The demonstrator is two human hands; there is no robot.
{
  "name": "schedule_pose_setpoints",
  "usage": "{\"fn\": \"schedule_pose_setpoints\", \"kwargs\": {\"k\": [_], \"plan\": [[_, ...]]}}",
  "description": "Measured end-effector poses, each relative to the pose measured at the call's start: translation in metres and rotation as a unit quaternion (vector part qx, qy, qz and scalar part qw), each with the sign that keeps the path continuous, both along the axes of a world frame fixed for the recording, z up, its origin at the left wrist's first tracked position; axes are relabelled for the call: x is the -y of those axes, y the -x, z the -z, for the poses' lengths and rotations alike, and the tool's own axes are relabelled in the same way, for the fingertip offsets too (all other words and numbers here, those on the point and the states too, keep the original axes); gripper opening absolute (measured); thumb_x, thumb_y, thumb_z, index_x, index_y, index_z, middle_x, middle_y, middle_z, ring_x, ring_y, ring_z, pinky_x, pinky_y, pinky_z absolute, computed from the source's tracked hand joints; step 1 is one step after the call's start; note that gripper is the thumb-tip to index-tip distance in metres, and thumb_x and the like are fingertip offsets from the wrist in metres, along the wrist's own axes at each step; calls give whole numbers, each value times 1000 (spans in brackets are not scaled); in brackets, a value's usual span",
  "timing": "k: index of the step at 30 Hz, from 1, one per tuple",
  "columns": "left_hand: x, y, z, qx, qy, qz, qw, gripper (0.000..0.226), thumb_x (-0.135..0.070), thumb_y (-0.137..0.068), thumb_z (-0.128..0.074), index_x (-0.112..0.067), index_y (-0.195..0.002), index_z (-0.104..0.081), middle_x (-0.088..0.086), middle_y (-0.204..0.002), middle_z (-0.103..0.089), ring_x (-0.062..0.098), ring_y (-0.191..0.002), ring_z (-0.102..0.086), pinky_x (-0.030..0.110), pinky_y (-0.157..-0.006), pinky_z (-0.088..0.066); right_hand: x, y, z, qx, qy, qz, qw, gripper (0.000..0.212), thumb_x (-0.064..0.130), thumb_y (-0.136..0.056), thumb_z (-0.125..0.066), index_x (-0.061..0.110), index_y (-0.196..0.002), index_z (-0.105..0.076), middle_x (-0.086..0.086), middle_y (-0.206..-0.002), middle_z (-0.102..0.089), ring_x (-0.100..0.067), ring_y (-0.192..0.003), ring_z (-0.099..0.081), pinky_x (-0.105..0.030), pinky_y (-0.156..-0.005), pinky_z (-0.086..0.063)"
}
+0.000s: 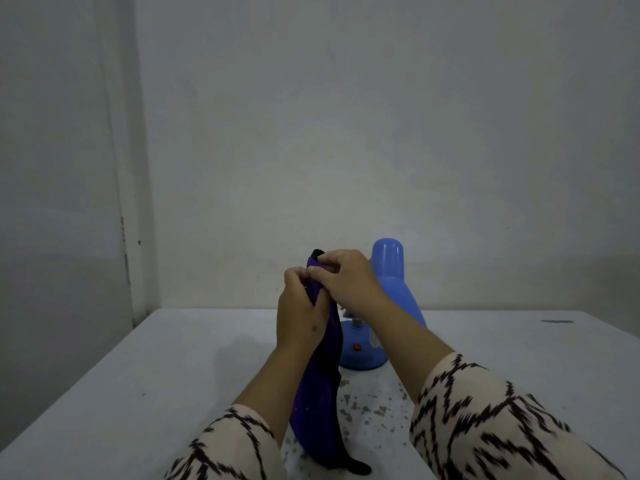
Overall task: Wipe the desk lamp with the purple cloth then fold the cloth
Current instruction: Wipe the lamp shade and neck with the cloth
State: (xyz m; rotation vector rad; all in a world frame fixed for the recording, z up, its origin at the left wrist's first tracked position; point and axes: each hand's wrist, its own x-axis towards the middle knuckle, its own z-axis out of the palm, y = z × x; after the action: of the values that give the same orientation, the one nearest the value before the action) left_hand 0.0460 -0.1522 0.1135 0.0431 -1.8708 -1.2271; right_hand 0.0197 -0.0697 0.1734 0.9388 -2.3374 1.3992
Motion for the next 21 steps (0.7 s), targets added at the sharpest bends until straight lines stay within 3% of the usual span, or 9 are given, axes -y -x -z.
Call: {"fn": "schedule_pose_setpoints", "kwargs": {"k": [4,6,9,11,15,18,21], "plan": [[-1,7,-2,10,-10,5,1000,8,-20,-95,-46,-16,-97,-39,-9,-76,-53,10,-63,-54,16,-48,-43,-3,7,-5,-7,-11,-6,1000,20,23,-90,-55,9,-98,-67,-4,-89,-67,-16,-83,-62,-31,-79,-52],[-2,12,-2,23,-20,0,1000,10,-24,-96,-42,-14,-95,-39,-6,-74,-52,11,-62,-51,20,-49,-39,-8,12,-9,10,28,-10,1000,17,21,-91,-52,12,-94,-66,-3,-89,-67,-14,-81,-60,-29,-75,-51],[0,18,-3,21,-52,-13,998,14,-23,-97,-38,-11,-91,-38,-4,-71,-46,9,-60,-44,13,-46,-35,-22,23,-17,-40,94,44,994,17,17,-90,-52,10,-87,-67,-6,-86,-68,-14,-76,-58,-19,-68,-46],[0,22,-4,17,-70,-6,997,15,-24,-98,-37,-10,-92,-38,-3,-71,-46,9,-61,-42,9,-45,-35,-36,36,-20,-73,133,105,983,18,16,-89,-51,14,-97,-67,-2,-97,-67,-12,-86,-57,-15,-73,-45],[-6,29,-4,8,-81,17,997,16,-25,-98,-35,-11,-92,-41,-5,-71,-45,7,-62,-41,7,-49,-35,-67,69,-13,-19,82,160,983,37,23,-94,-45,25,-131,-46,-3,-136,-47,-23,-123,-44,-45,-103,-39],[-13,35,-4,7,-65,43,997,17,-24,-98,-35,-10,-94,-44,-5,-74,-46,7,-64,-43,9,-53,-36,-75,79,5,33,30,87,995,48,29,-98,-38,29,-143,-24,1,-153,-24,-22,-138,-26,-39,-110,-26],[-22,41,-6,2,-22,99,995,14,-19,-98,-36,-16,-100,-49,-10,-84,-54,5,-76,-51,5,-62,-38,-73,82,17,37,39,38,998,49,35,-99,-33,32,-145,-17,6,-155,-17,-17,-141,-20,-33,-109,-23]]}}
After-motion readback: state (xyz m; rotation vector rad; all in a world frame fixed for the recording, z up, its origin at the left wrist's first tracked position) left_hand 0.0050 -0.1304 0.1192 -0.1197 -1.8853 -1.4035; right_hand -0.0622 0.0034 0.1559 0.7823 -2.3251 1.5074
